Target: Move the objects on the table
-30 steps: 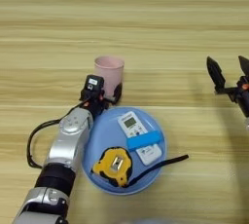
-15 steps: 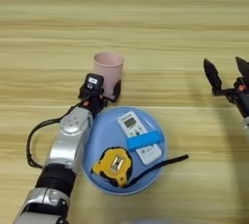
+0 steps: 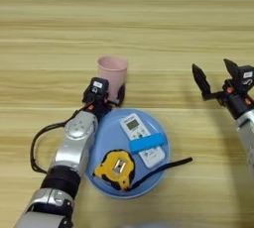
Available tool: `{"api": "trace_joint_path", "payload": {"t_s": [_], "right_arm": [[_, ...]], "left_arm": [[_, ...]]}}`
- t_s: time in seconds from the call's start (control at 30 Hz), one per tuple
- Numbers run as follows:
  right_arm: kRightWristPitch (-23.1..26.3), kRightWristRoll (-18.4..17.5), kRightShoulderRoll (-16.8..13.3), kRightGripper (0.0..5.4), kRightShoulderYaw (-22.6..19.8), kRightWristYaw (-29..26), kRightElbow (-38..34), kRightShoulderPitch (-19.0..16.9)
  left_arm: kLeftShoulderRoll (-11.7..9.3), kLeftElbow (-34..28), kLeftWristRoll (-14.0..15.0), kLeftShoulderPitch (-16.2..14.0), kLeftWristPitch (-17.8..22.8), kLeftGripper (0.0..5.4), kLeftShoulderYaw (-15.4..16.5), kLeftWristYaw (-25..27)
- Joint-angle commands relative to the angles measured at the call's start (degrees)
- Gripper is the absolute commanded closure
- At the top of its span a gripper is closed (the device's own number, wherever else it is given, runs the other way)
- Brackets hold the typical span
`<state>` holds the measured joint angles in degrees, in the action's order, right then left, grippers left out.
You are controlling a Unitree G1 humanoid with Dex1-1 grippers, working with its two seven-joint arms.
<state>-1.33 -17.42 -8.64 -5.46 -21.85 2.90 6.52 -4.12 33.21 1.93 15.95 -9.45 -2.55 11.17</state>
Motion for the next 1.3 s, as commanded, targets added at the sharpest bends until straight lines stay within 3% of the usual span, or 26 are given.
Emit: {"api": "trace_joint_path", "payload": {"t_s": [0.03,0.37,0.57,0.77,1.3], "right_arm": [[-0.80,0.07,0.71,0.00,0.35,-0.21,0.38,0.22],[-1.48,0.33,1.44,0.00,1.69,-0.81,0.18,-0.26],[-1.36,0.10,1.60,0.00,1.60,-1.04,-0.15,-0.37],[-1.06,-0.06,1.51,0.00,1.54,-1.32,-0.69,-0.64],[-0.88,-0.27,1.26,0.00,1.33,-1.65,-0.70,-0.74]], "left_arm": [[-0.01,1.85,-1.10,0.91,-2.28,1.48,0.03,-0.38],[0.68,4.59,-1.02,2.30,-9.49,1.48,0.84,-1.22],[1.54,8.34,2.17,3.53,-8.12,1.48,2.61,1.70],[1.91,8.85,3.23,3.34,-5.60,1.48,2.75,4.03],[1.89,8.10,2.01,2.38,-3.99,1.48,1.81,4.97]]}}
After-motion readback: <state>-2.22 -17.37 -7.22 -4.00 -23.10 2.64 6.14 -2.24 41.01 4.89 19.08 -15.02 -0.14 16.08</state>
